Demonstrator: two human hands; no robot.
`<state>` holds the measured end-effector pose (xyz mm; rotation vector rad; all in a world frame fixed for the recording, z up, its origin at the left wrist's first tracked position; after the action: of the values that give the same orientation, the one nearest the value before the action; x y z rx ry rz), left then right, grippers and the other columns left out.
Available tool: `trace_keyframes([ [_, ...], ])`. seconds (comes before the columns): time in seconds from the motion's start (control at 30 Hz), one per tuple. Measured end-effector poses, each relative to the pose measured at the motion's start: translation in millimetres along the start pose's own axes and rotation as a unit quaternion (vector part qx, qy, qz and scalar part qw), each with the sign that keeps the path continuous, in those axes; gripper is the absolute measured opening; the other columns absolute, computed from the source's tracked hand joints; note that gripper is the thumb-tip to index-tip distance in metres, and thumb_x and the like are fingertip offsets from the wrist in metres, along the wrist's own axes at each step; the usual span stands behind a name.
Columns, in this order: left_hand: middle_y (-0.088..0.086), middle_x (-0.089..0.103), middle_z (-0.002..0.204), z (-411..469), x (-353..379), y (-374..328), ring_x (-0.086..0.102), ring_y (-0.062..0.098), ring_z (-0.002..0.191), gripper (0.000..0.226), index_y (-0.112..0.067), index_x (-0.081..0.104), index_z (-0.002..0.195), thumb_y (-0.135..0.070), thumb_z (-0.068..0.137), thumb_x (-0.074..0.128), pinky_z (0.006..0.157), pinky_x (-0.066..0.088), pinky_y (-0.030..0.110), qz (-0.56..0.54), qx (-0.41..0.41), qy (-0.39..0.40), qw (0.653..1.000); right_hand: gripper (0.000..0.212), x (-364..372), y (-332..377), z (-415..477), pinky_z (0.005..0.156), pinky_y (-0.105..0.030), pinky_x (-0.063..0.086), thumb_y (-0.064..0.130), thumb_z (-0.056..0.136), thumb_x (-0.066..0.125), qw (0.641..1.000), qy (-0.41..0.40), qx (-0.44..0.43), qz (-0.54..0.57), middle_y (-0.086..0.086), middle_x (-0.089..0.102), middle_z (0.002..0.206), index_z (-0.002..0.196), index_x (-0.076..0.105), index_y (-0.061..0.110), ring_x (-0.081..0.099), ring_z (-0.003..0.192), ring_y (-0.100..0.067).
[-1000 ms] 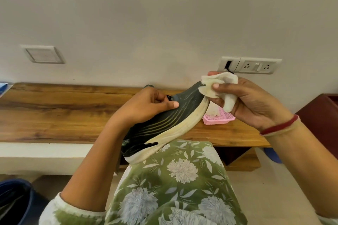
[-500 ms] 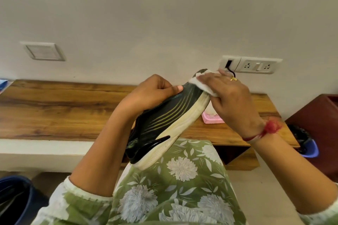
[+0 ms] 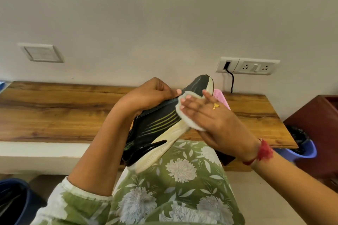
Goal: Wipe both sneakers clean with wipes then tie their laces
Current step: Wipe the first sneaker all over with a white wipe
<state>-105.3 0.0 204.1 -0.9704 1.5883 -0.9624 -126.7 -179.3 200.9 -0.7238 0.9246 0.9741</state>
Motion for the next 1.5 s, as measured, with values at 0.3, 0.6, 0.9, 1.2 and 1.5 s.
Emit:
trace_keyframes([
  [0.3,0.011,0.035,0.052,-1,-4,-5,0.028,0.020,0.047,0.049,-0.007,0.052,0.055,-0.040,0.089,0.063,0.051,0.025,0.027,0.073,0.035,-0.009,0.997,0.042,5,9,0,0.112,-0.046,0.025,0.021,0.089,0.045,0.998,0.024,-0.021,-0.045,-0.014,0.057,0.131,0.125,0.058,0.002,0.054,0.122,-0.024],
  [0.6,0.007,0.033,0.047,2,-6,-5,0.026,0.018,0.040,0.054,0.004,0.052,0.060,-0.039,0.090,0.062,0.042,0.024,0.021,0.061,0.035,-0.050,0.996,0.043,10,22,2,0.114,-0.048,0.022,0.020,0.090,0.046,0.995,0.027,-0.040,-0.082,-0.018,0.053,0.134,0.126,0.055,-0.001,0.049,0.127,-0.028],
  [0.9,0.002,0.052,0.044,5,-6,-9,0.043,0.010,0.034,0.042,-0.003,0.062,0.062,-0.032,0.092,0.060,0.040,0.035,0.015,-0.024,0.013,-0.066,0.997,0.038,19,45,11,0.115,-0.046,0.024,0.012,0.093,0.045,0.996,-0.028,-0.043,-0.071,-0.021,0.053,0.132,0.126,0.053,-0.004,0.049,0.126,-0.030],
  [1.2,0.003,0.052,0.044,3,-6,-13,0.042,0.012,0.035,0.043,-0.004,0.062,0.060,-0.034,0.091,0.061,0.041,0.036,0.016,-0.026,0.017,-0.059,0.998,0.038,24,56,14,0.115,-0.045,0.023,0.009,0.099,0.030,0.993,-0.008,-0.074,-0.090,-0.019,0.054,0.132,0.125,0.056,-0.002,0.050,0.126,-0.029],
  [1.5,-0.002,0.048,0.041,1,-5,-18,0.038,0.009,0.035,0.047,-0.016,0.059,0.048,-0.033,0.092,0.060,0.041,0.035,0.015,-0.015,0.038,-0.056,0.998,0.039,26,55,14,0.116,-0.044,0.022,0.007,0.099,0.029,0.993,0.006,-0.073,-0.098,-0.019,0.053,0.134,0.125,0.057,-0.001,0.048,0.128,-0.029],
])
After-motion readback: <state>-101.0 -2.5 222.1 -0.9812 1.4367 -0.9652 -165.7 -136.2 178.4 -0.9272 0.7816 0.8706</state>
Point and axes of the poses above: each hand's wrist, its own z-axis towards the middle knuckle, its own x-axis out of the palm, y = z × x, the point moved 4 cm from there along z, towards the middle knuckle
